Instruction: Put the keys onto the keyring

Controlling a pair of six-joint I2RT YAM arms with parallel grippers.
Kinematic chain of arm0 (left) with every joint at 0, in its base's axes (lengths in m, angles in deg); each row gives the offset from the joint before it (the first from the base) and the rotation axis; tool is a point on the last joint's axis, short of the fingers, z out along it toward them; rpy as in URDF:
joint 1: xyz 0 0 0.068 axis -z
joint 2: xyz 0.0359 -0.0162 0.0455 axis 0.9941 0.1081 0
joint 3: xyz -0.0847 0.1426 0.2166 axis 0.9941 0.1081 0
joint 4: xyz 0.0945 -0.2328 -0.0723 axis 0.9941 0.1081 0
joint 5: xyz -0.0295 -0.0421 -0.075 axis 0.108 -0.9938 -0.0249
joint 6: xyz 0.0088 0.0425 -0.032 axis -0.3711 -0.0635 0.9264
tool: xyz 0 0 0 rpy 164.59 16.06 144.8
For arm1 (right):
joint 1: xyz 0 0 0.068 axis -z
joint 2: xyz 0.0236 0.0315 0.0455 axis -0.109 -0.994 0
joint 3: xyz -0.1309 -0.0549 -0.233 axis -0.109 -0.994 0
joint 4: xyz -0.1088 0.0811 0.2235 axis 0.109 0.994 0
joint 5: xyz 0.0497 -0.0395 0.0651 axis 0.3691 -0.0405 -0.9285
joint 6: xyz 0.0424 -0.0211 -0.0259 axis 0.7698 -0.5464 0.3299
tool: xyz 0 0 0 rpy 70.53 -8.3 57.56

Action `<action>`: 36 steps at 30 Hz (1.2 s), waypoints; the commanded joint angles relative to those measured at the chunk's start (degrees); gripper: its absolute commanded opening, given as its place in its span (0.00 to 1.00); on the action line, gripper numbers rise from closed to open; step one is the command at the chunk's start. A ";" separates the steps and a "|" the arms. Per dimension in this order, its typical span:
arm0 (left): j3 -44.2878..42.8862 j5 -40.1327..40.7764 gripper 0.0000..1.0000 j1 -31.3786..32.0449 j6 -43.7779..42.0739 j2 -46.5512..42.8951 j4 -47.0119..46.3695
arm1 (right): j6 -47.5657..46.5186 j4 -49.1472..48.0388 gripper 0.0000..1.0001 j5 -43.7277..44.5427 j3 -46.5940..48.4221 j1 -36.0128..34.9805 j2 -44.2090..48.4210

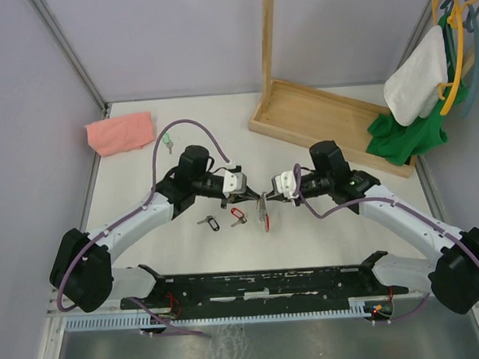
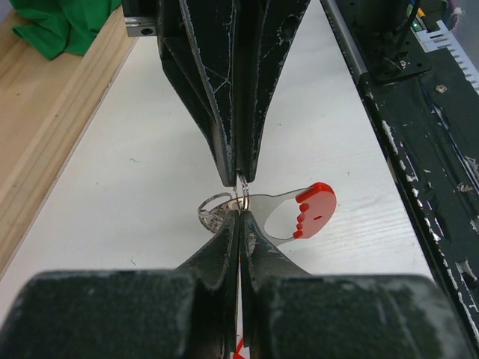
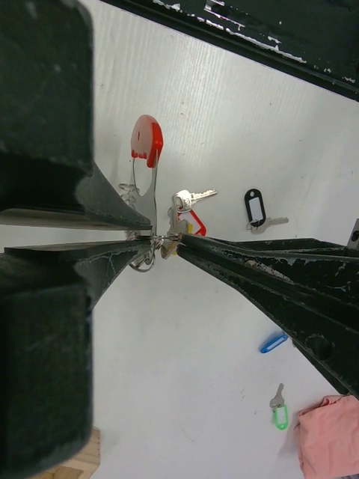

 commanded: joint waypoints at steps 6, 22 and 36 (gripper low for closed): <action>-4.64 0.83 0.03 1.50 2.12 0.73 2.02 | -1.01 -0.19 0.20 0.48 3.34 -1.50 -1.24; -5.11 3.63 0.03 2.48 2.62 0.87 3.97 | -0.07 -1.25 0.01 2.75 2.65 -2.08 -0.23; -1.33 4.39 0.03 -0.04 6.10 1.73 0.85 | 20.46 -35.03 0.01 -1.92 -9.05 1.46 5.31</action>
